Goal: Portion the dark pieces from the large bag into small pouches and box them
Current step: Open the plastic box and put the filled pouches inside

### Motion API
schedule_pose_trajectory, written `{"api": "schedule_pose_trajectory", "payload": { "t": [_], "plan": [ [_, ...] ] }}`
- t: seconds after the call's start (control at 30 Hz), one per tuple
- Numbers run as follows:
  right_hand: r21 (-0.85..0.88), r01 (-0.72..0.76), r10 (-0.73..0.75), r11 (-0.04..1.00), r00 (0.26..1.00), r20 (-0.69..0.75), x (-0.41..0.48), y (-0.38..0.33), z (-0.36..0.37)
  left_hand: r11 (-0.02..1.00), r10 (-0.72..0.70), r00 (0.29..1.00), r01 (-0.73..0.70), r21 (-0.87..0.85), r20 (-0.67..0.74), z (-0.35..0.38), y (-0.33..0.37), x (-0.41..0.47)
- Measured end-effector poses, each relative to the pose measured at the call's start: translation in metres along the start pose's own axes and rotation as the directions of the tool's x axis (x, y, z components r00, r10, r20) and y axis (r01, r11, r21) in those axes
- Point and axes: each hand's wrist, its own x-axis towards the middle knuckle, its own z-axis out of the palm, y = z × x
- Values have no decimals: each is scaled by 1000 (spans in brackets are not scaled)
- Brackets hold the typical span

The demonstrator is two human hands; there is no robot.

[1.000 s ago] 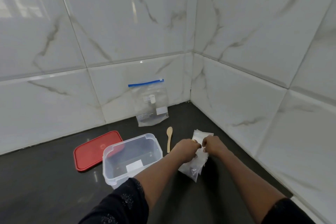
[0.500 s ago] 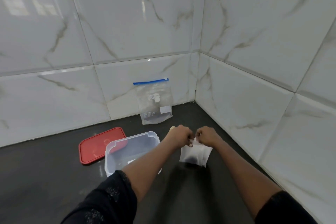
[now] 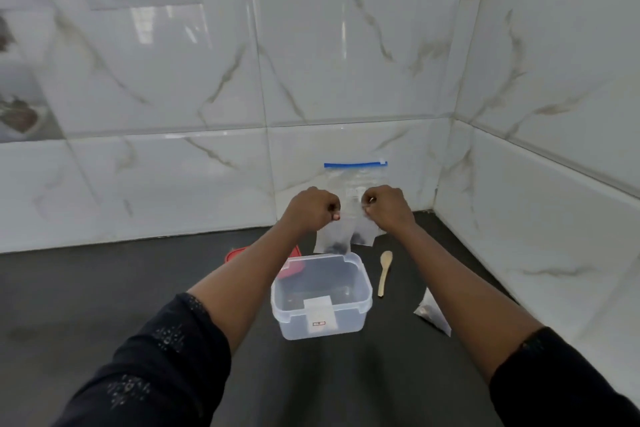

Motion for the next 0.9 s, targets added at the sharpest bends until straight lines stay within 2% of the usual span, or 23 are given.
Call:
{"api": "schedule_pose_trajectory", "payload": {
  "t": [0.13,0.3,0.47,0.57,0.67,0.77,0.9],
  "plan": [
    [-50,75,-64,996,980,187,-2,-23,21,996,2,997,-8,84,71,6,-26,-25],
    [-105,138,-83,985,905,417,-16,-24,52,995,-57,977,38,94,205,32,-53,-50],
    [-154,188,-91,970,869,486,-24,-13,73,987,-85,961,45,156,263,53,-63,-58],
    [-205,198,-90,958,893,442,-31,-6,85,970,-102,961,40,238,257,67,-69,-58],
    [-312,228,-151,922,956,252,-41,1,96,955,-77,985,29,295,151,73,-74,-59],
    [-353,247,-218,903,968,121,-41,5,93,954,-5,998,-12,298,57,76,-74,-54],
    [-290,120,-111,949,993,46,-35,18,76,973,64,997,-55,224,-34,80,-54,-34]
  ]
}}
